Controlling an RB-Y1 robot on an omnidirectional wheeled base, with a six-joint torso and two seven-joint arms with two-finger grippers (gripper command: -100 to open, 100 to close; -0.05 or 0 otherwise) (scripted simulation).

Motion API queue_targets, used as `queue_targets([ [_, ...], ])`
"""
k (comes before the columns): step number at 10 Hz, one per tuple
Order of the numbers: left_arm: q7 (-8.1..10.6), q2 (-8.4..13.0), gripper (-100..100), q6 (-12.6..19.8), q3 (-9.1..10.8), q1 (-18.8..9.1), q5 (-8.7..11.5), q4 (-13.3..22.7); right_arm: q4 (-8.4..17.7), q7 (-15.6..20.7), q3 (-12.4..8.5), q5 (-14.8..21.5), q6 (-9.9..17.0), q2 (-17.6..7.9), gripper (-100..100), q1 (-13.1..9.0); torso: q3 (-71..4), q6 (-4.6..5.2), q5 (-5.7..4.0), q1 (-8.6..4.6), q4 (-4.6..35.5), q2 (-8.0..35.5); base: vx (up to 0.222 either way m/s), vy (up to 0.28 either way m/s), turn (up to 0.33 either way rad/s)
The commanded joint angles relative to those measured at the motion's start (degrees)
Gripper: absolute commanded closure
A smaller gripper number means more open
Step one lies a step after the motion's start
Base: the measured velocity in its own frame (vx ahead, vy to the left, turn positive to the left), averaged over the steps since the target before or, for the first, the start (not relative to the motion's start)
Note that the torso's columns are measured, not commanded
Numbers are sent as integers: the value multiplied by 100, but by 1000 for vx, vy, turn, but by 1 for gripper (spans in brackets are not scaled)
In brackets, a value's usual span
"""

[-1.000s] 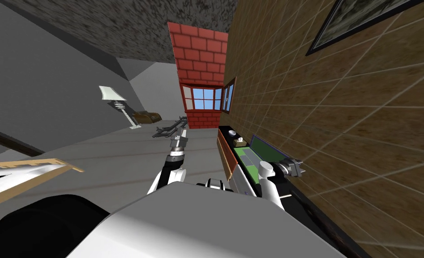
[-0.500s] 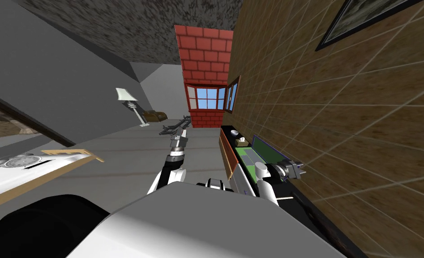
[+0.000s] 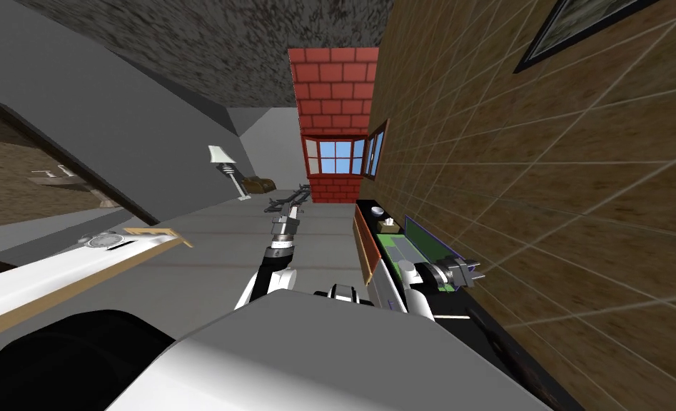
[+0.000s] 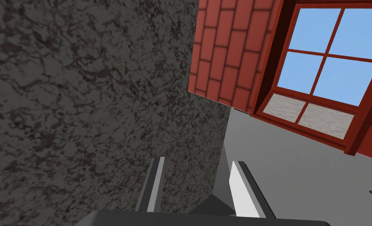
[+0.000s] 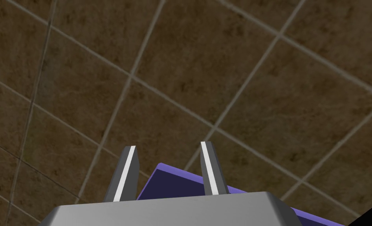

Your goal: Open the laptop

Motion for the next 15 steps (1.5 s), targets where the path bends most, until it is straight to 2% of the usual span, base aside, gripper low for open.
queue_targets([
  [1,0,0,0,0,0,-2,0,0,157,-412,223,429,-518,98,100,100,13,-30,-4,1,3,20,-85,-57,173],
  [2,0,0,0,0,0,-1,0,0,157,-412,223,429,-614,98,100,100,17,-13,16,11,18,33,-22,-19,57],
  [3,0,0,0,0,0,0,0,0,187,-421,213,401,-539,76,100,89,15,-1,38,40,27,37,0,0,0],
  [4,0,0,0,0,0,0,0,0,470,-138,503,125,-288,0,100,372,19,-3,42,50,29,43,-7,-99,344],
  [6,0,0,0,1,0,-2,0,1,551,146,792,-87,-123,0,100,429,-31,-79,-50,-69,-28,-71,-29,-49,282],
  [8,0,0,0,0,0,-1,0,0,465,593,1068,-87,200,0,100,429,-66,-94,-56,-41,-51,-128,-41,40,134],
  [10,0,0,0,0,0,0,0,0,551,593,1092,-87,451,0,100,429,-61,-90,-50,-45,-45,-120,-25,30,102],
  [13,0,0,0,0,0,1,0,-1,551,593,1092,-87,848,0,100,429,-14,-27,0,-19,-1,-24,4,12,43],
  [14,0,0,0,0,0,1,0,-1,697,330,1371,203,440,-120,100,377,3,-13,19,2,15,12,9,-11,-22],
  [15,0,1,0,0,1,1,0,0,697,210,1528,339,352,-120,100,377,22,-9,38,31,32,49,10,-10,-33],
])
